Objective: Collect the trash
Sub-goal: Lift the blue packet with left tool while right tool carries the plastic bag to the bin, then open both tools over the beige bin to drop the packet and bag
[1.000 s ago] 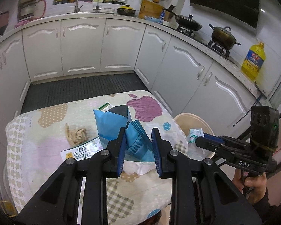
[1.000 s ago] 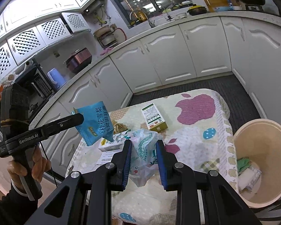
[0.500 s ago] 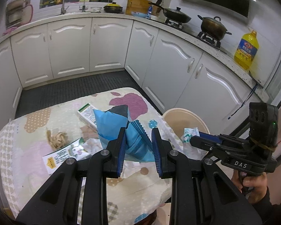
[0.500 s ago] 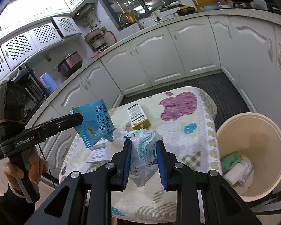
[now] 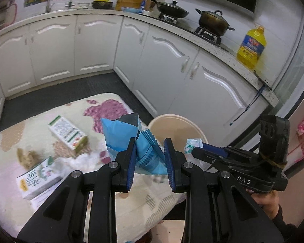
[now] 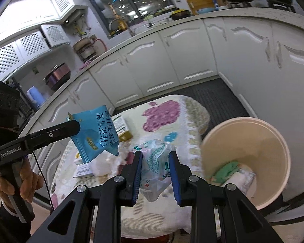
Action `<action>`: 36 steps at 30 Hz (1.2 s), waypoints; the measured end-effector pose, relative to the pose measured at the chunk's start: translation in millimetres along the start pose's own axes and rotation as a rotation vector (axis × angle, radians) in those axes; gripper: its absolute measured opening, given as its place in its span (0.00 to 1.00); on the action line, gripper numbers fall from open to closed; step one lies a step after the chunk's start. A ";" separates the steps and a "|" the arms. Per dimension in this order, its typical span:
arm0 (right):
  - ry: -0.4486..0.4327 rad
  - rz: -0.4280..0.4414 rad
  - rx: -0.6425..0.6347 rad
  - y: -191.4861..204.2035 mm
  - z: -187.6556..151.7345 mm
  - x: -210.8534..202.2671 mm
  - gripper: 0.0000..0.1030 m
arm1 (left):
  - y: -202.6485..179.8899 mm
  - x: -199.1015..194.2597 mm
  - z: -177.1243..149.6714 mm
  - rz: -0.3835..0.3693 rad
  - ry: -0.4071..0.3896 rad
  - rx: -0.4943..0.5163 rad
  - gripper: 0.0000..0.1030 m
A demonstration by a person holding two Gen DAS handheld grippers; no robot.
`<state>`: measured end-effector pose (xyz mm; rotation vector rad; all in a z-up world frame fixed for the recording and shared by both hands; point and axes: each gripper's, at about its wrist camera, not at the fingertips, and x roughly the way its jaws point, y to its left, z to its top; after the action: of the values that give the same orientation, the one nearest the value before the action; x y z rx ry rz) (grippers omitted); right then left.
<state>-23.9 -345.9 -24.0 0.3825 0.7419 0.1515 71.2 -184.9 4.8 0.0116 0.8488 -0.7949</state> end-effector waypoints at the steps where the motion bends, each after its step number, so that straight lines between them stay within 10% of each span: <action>1: -0.003 -0.013 0.008 -5.8 -0.3 -2.1 0.24 | -3.2 4.5 1.6 -0.008 0.005 0.000 0.23; 15: -0.041 -0.181 0.165 -95.5 -4.6 -28.5 0.24 | -63.6 82.5 19.6 -0.154 0.079 0.041 0.23; 36: 0.057 -0.184 0.232 -168.3 -5.5 29.3 0.25 | -75.1 192.6 21.2 -0.227 0.223 -0.027 0.23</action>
<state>-6.3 -491.4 -111.9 0.5292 0.8502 -0.0985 114.3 -365.5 -88.8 -0.0211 1.0848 -1.0072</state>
